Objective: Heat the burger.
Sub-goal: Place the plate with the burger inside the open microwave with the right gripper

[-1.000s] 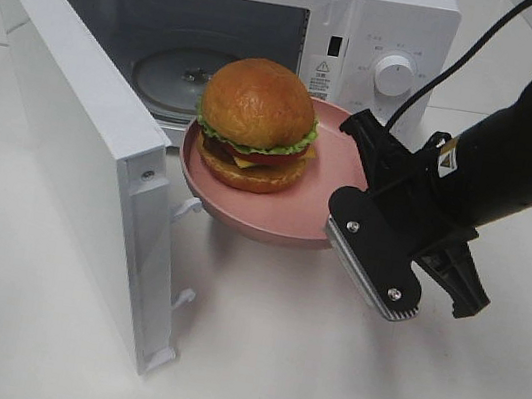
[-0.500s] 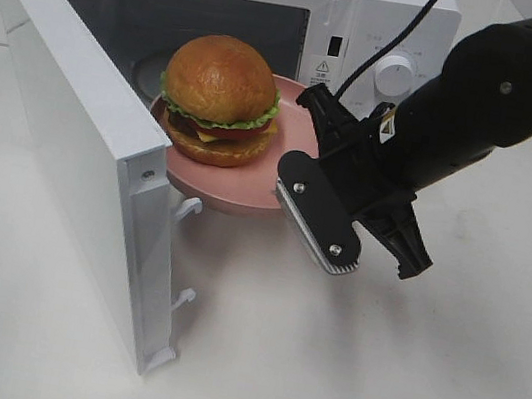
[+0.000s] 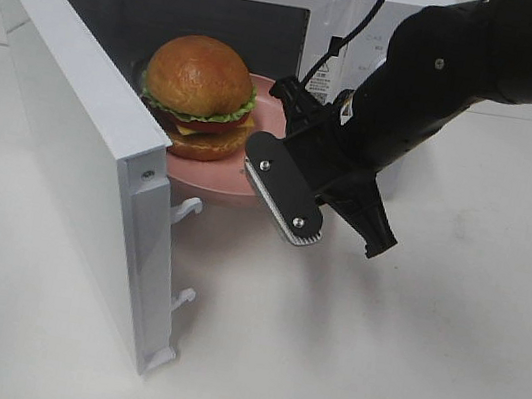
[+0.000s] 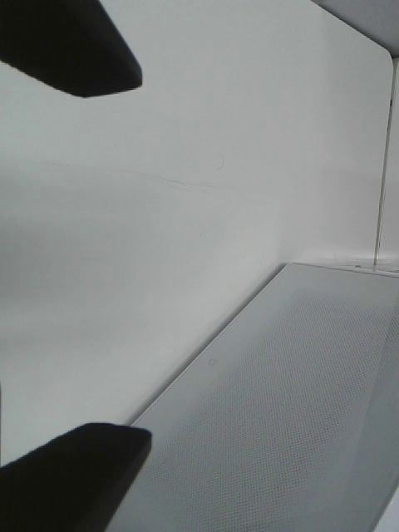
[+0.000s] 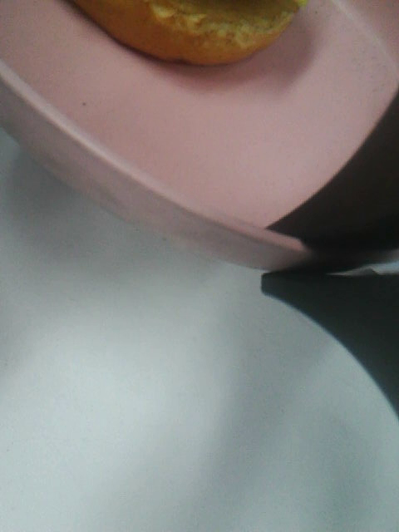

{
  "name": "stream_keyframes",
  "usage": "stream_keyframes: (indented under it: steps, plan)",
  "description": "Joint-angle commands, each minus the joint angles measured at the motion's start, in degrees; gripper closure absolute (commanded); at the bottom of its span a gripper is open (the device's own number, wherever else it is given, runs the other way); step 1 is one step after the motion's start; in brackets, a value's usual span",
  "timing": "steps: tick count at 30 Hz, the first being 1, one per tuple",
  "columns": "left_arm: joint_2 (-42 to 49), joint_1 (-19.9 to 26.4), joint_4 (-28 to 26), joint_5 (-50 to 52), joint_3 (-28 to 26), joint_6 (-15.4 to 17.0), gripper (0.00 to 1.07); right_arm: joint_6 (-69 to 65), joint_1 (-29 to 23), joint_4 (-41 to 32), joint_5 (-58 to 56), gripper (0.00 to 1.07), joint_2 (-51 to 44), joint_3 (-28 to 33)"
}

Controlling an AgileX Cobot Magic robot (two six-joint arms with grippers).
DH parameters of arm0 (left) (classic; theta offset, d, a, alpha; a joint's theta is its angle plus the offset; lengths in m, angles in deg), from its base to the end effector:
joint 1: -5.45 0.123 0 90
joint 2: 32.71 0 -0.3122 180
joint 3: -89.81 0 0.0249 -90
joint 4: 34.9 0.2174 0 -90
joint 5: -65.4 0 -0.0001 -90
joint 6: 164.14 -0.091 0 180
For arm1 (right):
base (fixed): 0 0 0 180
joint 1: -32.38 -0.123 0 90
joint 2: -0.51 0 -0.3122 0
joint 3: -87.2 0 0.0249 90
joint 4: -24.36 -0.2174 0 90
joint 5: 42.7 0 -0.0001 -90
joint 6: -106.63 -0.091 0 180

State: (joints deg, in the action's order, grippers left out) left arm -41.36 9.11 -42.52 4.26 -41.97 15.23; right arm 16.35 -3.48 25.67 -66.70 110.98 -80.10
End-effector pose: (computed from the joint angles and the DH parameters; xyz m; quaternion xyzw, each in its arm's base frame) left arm -0.0595 -0.0144 0.2674 -0.0201 0.8551 -0.0471 0.5160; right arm 0.2874 0.2067 0.2409 -0.8570 0.4308 -0.1346 0.2486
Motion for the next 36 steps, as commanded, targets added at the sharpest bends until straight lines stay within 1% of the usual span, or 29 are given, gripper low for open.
stream_keyframes:
  steps: [1,4,6,9,14,17,19,31,36]
  plan:
    - [0.11,0.11,-0.34,-0.17,0.17,-0.11,0.07,-3.04,0.06,-0.06,3.04,1.07,0.86,-3.38]
    - [0.11,0.11,-0.34,-0.17,0.17,-0.11,0.07,-3.27,0.06,0.0,2.92,1.07,1.2,-4.01]
    - [0.11,0.11,-0.34,-0.17,0.17,-0.11,0.07,-4.24,0.06,0.11,1.55,1.07,2.86,-6.47]
    - [0.11,0.11,-0.34,-0.17,0.17,-0.11,0.07,-4.81,0.06,0.29,1.55,1.07,3.38,-7.05]
    - [0.11,0.11,-0.34,-0.17,0.17,-0.11,0.07,-5.5,0.06,0.4,0.06,1.07,5.96,-11.17]
    - [0.11,0.11,-0.34,-0.17,0.17,-0.11,0.07,-5.84,0.06,0.4,0.06,1.07,6.13,-11.63]
    - [0.11,0.11,-0.34,-0.17,0.17,-0.11,0.07,-7.85,0.06,1.03,-0.34,1.07,7.62,-13.92]
    - [0.11,0.11,-0.34,-0.17,0.17,-0.11,0.07,-10.94,0.06,2.23,-2.41,1.07,11.63,-19.6]
    - [0.11,0.11,-0.34,-0.17,0.17,-0.11,0.07,-14.61,0.06,4.76,-3.21,1.07,14.09,-22.69]
